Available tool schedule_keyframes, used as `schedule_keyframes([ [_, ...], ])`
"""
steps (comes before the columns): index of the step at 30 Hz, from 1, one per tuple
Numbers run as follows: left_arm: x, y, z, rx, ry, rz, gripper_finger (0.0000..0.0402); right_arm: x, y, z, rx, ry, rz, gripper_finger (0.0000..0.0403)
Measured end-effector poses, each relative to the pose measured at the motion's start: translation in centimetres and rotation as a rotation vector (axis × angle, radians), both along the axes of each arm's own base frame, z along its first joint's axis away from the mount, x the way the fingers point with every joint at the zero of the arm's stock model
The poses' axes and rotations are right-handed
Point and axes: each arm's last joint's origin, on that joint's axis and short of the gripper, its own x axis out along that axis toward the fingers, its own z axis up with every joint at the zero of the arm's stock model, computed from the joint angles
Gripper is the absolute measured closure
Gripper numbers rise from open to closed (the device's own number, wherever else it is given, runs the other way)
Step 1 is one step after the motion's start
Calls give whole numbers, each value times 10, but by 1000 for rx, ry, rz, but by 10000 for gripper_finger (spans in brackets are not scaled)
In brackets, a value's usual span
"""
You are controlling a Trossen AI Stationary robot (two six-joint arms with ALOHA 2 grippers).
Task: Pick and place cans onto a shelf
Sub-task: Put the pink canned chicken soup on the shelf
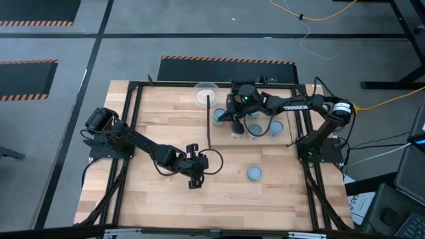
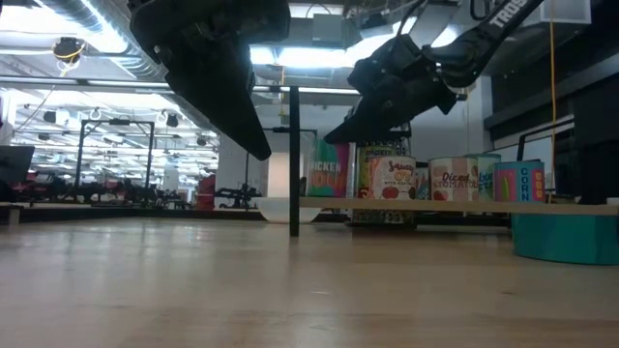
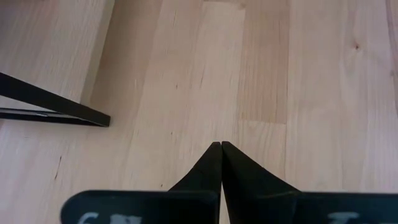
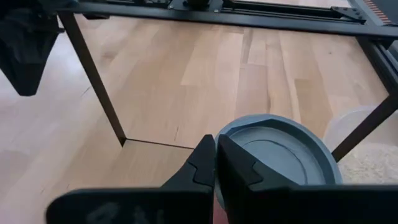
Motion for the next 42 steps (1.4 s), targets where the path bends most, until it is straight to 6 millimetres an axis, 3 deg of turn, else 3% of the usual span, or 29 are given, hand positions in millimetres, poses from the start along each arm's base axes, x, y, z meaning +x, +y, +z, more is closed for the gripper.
schedule_keyframes([
  [13,0,0,0,0,0,0,402,-4,-11,0,3,2,-37,391],
  [35,0,0,0,0,1,0,402,-5,-11,-1,-6,10,-31,390],
  [42,0,0,0,0,1,0,402,-5,-11,-1,-6,9,-31,366],
])
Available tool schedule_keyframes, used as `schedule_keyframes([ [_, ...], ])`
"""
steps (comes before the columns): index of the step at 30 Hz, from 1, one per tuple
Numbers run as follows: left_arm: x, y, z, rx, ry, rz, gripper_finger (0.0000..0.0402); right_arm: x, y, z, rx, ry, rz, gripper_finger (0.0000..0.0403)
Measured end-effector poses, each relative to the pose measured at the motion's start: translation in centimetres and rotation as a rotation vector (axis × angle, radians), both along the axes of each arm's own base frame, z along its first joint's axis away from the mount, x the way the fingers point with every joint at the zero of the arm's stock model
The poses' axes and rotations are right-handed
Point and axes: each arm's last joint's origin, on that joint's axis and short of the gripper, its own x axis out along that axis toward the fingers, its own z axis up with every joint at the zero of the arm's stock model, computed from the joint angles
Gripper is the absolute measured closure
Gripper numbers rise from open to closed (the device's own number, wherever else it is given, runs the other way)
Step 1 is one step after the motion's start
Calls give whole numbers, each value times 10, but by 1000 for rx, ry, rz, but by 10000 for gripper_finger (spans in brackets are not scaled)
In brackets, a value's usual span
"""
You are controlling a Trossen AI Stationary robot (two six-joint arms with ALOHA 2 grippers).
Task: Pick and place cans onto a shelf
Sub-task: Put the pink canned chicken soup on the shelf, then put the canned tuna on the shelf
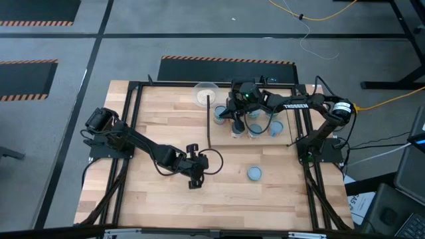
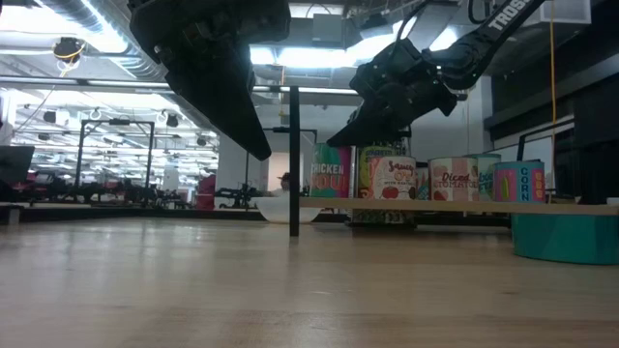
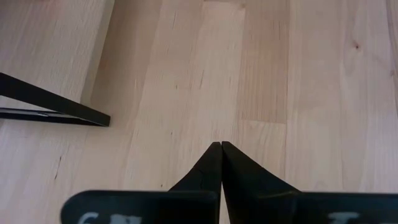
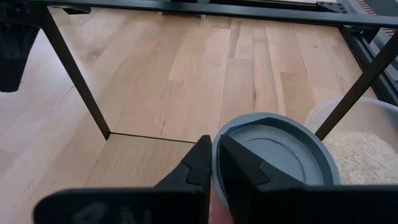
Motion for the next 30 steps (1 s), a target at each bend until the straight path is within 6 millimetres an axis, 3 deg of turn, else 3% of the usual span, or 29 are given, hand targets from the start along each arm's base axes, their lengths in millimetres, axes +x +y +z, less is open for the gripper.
schedule_keyframes([
  [16,0,0,0,0,0,1,402,-1,0,4,34,-7,-21,344],
  [21,0,0,0,-1,0,1,402,-7,4,25,30,-62,-31,344],
  [26,0,0,0,-2,0,2,402,-22,12,61,1,-154,-30,344],
  [30,0,0,0,-2,0,2,402,-39,26,86,85,-164,-46,344],
])
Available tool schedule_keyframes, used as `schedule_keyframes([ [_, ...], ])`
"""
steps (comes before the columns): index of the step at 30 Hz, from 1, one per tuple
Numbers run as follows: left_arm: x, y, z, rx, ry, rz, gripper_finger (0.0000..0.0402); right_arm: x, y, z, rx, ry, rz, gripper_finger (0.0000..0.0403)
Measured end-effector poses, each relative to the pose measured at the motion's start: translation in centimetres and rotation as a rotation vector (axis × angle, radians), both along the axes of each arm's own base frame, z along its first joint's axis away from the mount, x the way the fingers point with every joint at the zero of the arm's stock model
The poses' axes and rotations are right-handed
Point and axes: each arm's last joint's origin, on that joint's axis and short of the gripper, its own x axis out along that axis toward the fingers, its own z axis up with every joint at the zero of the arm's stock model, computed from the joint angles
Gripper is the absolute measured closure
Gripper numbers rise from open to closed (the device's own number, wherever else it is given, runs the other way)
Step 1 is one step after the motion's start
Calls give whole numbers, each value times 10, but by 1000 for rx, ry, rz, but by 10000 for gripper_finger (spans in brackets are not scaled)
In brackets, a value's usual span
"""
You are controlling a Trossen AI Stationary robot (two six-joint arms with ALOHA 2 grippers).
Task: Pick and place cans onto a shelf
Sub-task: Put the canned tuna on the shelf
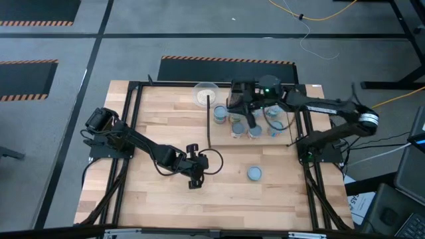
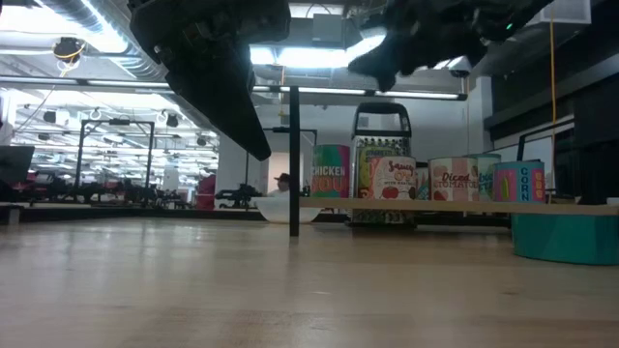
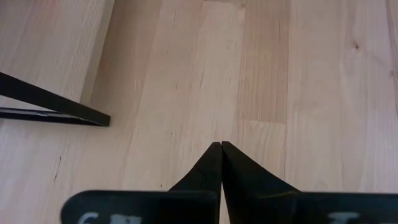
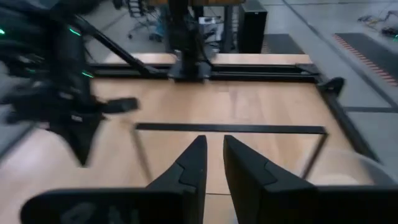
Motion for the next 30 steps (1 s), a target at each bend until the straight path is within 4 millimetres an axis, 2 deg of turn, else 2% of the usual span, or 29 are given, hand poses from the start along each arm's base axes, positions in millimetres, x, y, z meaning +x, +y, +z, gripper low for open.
schedule_keyframes([
  [4,0,0,0,0,-1,0,402,-17,22,13,81,51,71,344],
  [7,0,0,0,-1,-2,0,402,-29,43,16,128,129,160,344],
  [14,0,0,0,-1,-4,-1,402,-44,102,4,215,399,355,344],
  [21,0,0,0,0,-5,-2,402,-52,151,-6,207,591,344,344],
  [25,0,0,0,1,-5,-2,402,-58,171,-8,215,656,352,344],
  [30,0,0,0,1,-4,-2,402,-66,191,-13,109,673,358,344],
])
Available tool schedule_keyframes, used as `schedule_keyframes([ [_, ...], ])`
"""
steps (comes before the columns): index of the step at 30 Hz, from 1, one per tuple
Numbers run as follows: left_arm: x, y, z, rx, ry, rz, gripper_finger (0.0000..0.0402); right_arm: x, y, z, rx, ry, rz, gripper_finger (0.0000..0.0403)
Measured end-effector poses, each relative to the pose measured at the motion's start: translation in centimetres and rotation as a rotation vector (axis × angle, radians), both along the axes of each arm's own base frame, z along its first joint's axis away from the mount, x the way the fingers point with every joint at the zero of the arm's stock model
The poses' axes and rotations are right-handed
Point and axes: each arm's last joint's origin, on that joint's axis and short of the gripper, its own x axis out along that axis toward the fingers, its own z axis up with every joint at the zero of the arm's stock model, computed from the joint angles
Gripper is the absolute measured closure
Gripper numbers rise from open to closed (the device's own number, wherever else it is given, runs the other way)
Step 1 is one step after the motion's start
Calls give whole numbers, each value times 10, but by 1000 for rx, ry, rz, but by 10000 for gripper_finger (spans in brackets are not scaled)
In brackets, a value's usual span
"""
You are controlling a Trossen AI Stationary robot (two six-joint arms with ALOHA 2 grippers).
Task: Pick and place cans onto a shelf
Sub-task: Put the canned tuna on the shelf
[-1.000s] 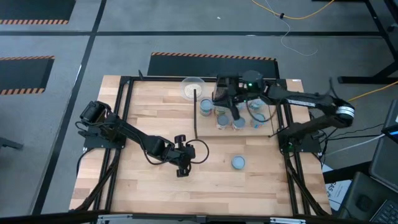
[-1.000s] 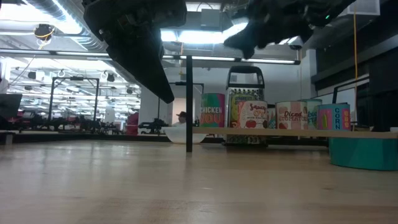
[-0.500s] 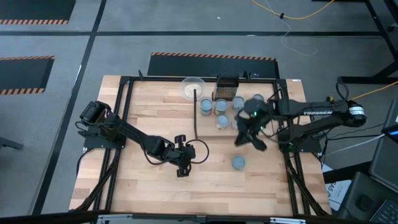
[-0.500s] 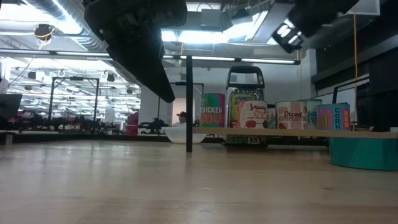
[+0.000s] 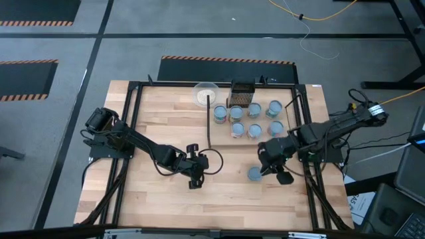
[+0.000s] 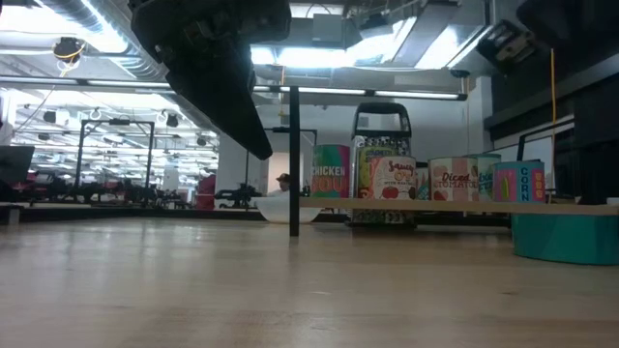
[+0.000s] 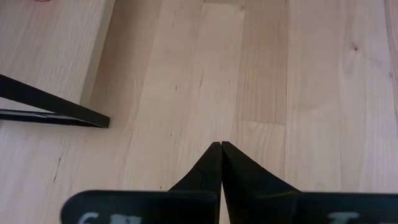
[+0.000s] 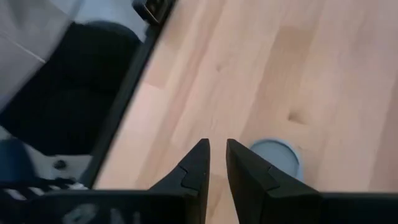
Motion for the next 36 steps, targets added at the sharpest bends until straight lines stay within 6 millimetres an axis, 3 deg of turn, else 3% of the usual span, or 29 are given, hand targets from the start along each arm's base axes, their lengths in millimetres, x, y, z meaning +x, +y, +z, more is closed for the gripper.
schedule_keyframes([
  [8,0,0,0,0,0,0,402,-14,15,-35,-120,17,27,344],
  [19,0,0,0,1,-2,2,402,-21,13,-79,-163,-71,69,344],
  [36,0,0,0,-3,-3,7,401,-29,9,-106,-224,-194,195,344],
])
